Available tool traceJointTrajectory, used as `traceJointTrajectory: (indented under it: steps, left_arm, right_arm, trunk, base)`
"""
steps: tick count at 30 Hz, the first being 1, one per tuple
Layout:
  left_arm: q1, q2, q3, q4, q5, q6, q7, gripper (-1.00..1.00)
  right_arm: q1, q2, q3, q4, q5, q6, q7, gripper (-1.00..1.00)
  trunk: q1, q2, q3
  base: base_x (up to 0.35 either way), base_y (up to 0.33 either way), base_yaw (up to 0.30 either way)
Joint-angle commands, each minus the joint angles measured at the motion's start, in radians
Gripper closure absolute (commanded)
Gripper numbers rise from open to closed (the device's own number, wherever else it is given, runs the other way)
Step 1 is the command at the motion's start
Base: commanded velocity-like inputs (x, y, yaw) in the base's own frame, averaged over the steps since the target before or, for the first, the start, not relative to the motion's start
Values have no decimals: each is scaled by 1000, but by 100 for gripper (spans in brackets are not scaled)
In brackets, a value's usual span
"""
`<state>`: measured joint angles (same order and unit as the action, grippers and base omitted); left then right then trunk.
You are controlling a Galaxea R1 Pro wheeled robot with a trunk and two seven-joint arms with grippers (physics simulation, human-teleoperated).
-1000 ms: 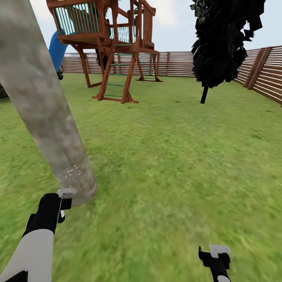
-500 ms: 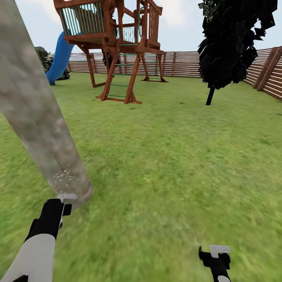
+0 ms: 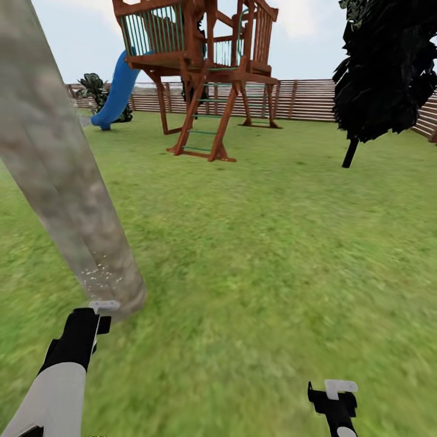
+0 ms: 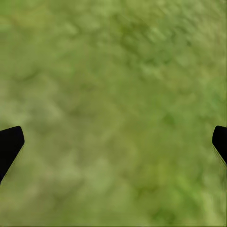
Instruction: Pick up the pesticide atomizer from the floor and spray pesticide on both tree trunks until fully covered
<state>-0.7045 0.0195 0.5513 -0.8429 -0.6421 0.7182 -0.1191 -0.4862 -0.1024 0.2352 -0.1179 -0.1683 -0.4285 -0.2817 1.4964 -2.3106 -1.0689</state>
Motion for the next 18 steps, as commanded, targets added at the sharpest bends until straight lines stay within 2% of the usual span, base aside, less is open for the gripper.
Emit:
traceJointTrajectory:
  steps: [1, 4, 14, 18]
  left_arm:
    - [-1, -1, 2, -1, -10, 3, -10, 100]
    - [-1, -1, 2, -1, -10, 3, -10, 100]
    - [-1, -1, 2, -1, -10, 3, -10, 100]
    - [-1, 0, 4, -1, -10, 3, -10, 100]
  right_arm:
    - [0, 0, 9, 0, -10, -3, -2, -100]
    - [0, 0, 9, 0, -10, -3, -2, -100]
    - [0, 0, 9, 0, -10, -3, -1, -100]
    - [0, 0, 9, 0, -10, -3, -2, -100]
  trunk:
    - [0, 0, -1]
    - [0, 0, -1]
    - [0, 0, -1]
    - [0, 0, -1]
  base:
    - [139, -256, 277]
    - [141, -256, 124]
    - [142, -255, 7]
    - [141, -256, 231]
